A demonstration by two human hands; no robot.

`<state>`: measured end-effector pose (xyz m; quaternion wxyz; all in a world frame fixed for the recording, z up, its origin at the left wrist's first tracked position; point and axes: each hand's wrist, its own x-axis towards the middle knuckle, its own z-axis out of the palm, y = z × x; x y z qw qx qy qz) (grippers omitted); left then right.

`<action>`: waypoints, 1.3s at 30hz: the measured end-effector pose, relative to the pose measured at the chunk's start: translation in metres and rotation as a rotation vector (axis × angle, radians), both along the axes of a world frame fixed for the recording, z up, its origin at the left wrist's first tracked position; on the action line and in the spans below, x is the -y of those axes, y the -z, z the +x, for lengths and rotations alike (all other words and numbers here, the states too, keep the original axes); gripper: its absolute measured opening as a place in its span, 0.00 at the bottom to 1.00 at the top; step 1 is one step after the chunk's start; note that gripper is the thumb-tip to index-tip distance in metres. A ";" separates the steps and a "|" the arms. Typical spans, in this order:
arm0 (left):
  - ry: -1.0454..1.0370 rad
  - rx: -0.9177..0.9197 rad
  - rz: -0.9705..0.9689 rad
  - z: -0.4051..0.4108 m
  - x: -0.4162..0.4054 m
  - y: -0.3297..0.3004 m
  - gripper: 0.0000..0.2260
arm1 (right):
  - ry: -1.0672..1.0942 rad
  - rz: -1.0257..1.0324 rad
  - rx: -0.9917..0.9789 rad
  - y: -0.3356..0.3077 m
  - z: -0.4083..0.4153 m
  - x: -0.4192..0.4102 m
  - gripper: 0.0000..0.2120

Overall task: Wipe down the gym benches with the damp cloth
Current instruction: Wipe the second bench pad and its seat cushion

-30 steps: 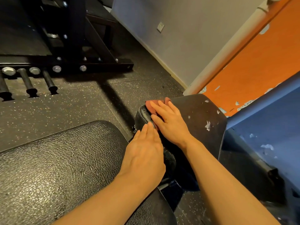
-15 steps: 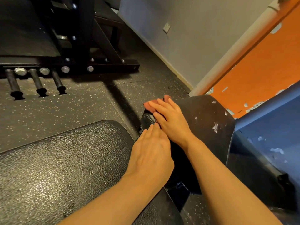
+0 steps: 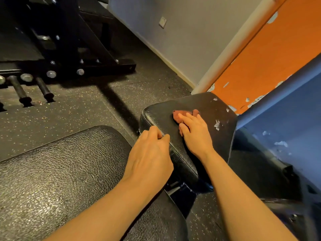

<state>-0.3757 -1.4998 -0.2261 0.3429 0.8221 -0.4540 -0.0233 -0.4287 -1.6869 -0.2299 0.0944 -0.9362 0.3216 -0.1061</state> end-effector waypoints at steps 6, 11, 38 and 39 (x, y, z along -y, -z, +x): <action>0.059 0.028 -0.002 -0.002 0.000 0.002 0.19 | -0.183 0.008 0.006 -0.007 -0.038 -0.034 0.19; 0.067 0.022 0.006 -0.002 -0.002 0.000 0.18 | 0.034 -0.022 -0.055 -0.011 -0.043 0.004 0.18; 0.111 0.047 0.036 -0.004 -0.002 0.003 0.15 | -0.144 0.064 -0.038 -0.011 -0.097 -0.044 0.19; 0.115 0.048 0.042 -0.005 -0.002 0.002 0.17 | -0.105 0.063 -0.040 -0.011 -0.100 -0.034 0.19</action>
